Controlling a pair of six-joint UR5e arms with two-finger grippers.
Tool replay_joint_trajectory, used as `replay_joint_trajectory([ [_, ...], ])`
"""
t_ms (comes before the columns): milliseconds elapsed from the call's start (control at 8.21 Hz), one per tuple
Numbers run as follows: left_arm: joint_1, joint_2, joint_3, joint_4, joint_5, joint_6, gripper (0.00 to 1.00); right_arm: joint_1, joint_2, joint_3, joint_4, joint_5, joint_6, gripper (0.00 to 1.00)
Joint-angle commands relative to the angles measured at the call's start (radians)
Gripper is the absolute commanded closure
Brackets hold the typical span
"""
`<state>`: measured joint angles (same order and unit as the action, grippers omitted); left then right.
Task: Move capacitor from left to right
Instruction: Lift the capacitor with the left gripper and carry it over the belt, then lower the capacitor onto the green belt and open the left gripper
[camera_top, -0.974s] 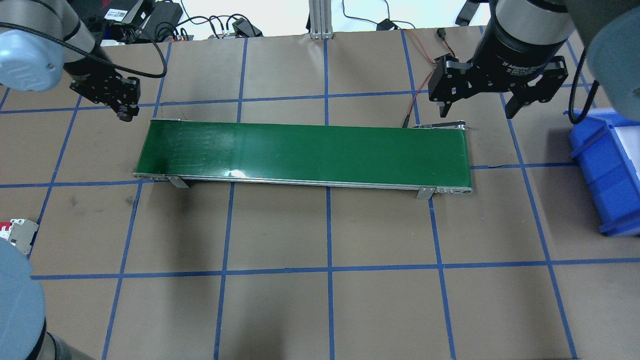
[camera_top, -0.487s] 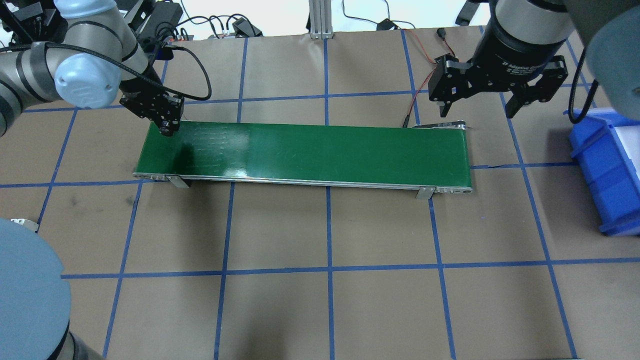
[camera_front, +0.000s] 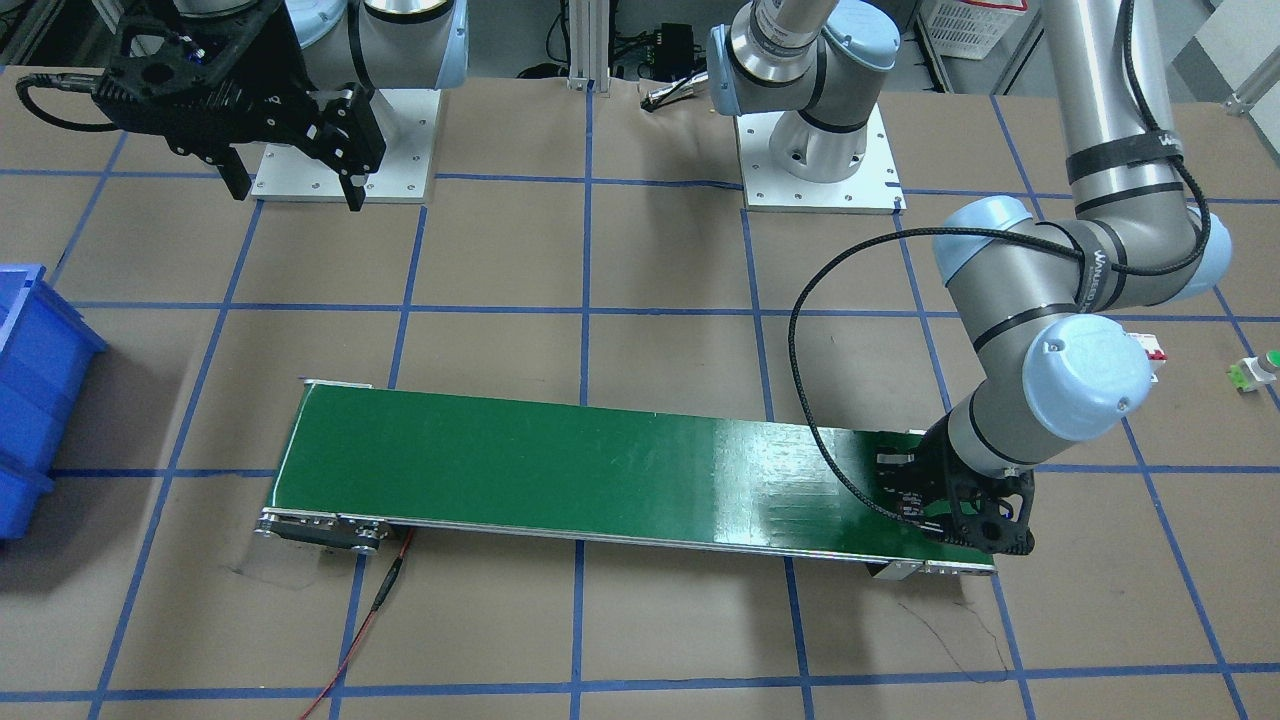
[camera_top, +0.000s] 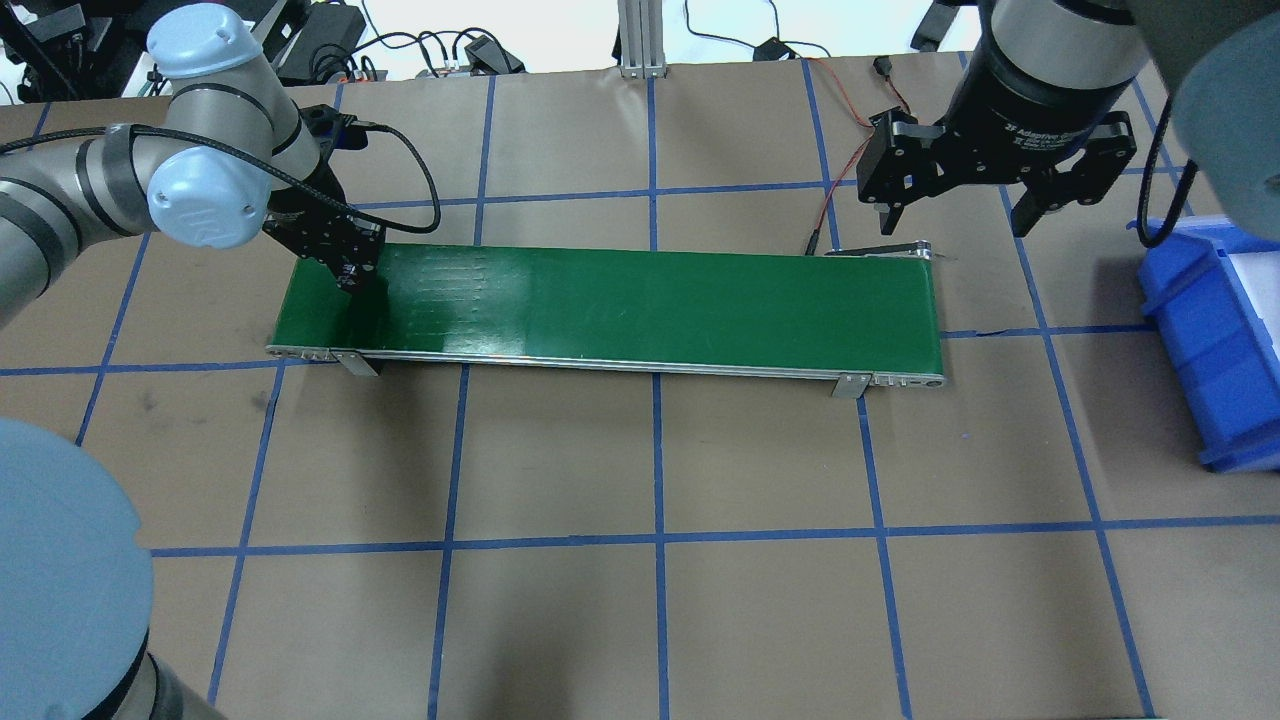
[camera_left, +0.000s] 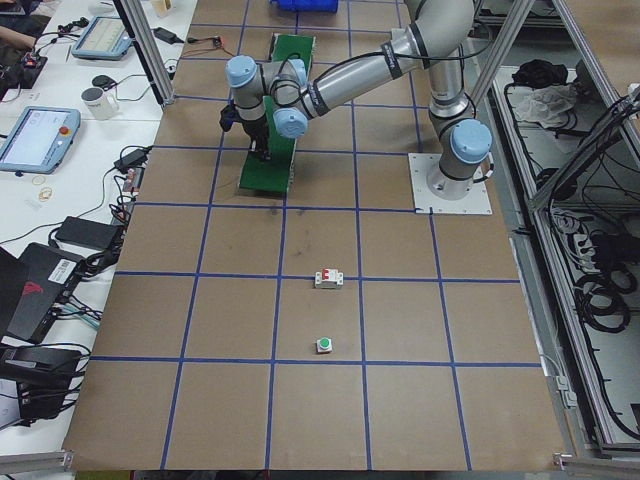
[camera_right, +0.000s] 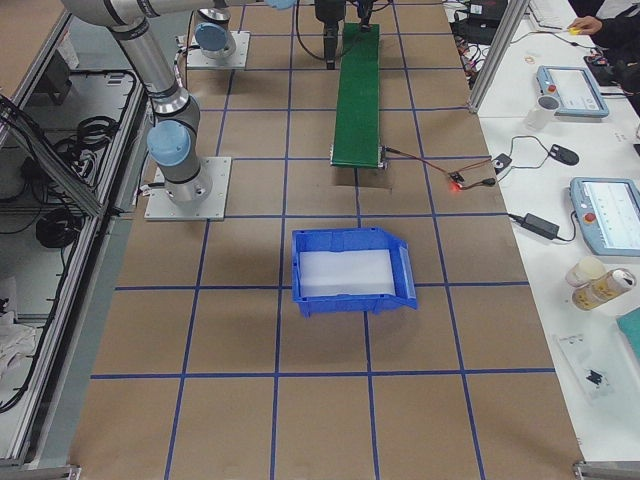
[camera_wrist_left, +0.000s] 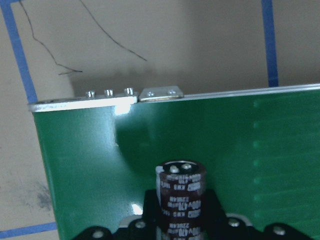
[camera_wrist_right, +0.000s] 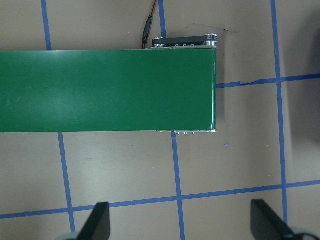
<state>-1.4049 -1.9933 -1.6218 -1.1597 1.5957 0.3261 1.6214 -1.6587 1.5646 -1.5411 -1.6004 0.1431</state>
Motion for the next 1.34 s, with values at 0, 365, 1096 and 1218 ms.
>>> replay_joint_trajectory([
  [0, 0.0, -0.021, -0.007, 0.028, -0.029, -0.011, 1.0, 0.0, 0.0, 0.0, -0.001, -0.001, 0.001, 0.0],
  [365, -0.005, -0.007, -0.009, 0.023, -0.055, -0.076, 0.49, 0.0, 0.0, 0.0, -0.001, 0.002, 0.001, 0.0],
  [1096, -0.103, 0.138, 0.002, -0.204, -0.16, -0.275, 0.0, -0.003, 0.022, 0.0, -0.061, -0.003, -0.005, 0.0],
  [1218, -0.117, 0.192, 0.002, -0.224, -0.119, -0.283, 0.0, -0.009, 0.051, -0.001, -0.088, -0.012, -0.002, 0.0],
])
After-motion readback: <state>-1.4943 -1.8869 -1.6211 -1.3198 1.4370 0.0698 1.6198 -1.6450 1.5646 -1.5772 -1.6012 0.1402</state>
